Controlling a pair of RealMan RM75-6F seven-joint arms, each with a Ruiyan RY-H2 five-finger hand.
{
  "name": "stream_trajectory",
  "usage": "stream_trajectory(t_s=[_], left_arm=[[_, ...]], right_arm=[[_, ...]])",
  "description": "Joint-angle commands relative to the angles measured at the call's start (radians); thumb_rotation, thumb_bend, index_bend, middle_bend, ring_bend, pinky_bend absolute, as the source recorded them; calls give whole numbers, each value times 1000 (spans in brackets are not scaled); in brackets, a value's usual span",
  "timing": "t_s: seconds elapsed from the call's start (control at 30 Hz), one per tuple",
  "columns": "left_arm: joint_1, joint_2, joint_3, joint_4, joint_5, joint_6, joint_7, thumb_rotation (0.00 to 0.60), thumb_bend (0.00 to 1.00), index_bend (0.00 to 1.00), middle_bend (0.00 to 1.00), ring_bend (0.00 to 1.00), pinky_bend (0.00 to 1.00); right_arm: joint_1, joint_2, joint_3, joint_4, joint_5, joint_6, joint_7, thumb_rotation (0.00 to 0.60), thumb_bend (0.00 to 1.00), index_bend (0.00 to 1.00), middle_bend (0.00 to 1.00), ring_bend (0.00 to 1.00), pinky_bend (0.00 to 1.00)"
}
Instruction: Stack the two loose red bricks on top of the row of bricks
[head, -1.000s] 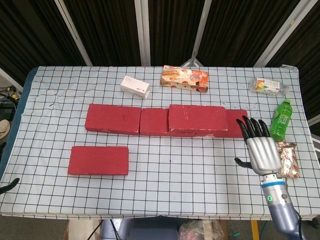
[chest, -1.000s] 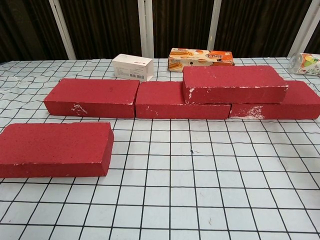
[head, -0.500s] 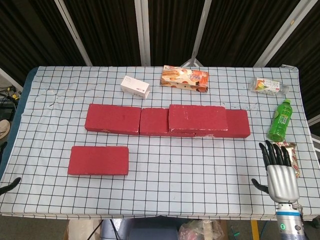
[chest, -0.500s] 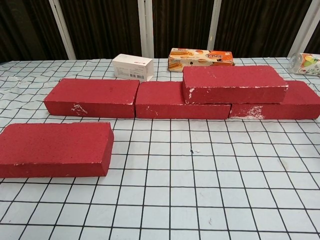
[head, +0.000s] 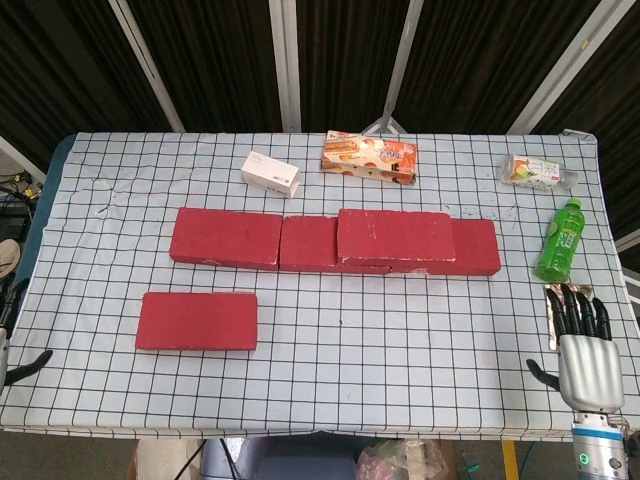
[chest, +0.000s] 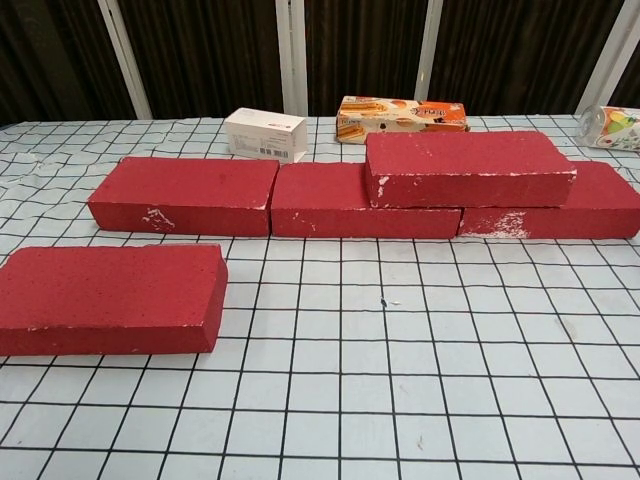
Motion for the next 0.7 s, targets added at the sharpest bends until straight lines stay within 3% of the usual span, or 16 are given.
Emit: stream_trajectory(t_s=[0.03,0.4,0.7], left_arm=[[-20,28,-13,-36,-44,-41,50,600,0,0,0,3,172],[-202,162,-61,-273,-280,-367,277,600,0,0,0,0,150],[-333,82,-66,-311,-412,-470,437,600,0,0,0,0,91]], right_arm=[[-10,10,5,-10,2,-12,7,600,154,0,0,0,0],[-36,38,31,-35,-5,-45,16,600,153,0,0,0,0],[-51,48,57,-40,1,-78,19,600,153,0,0,0,0]])
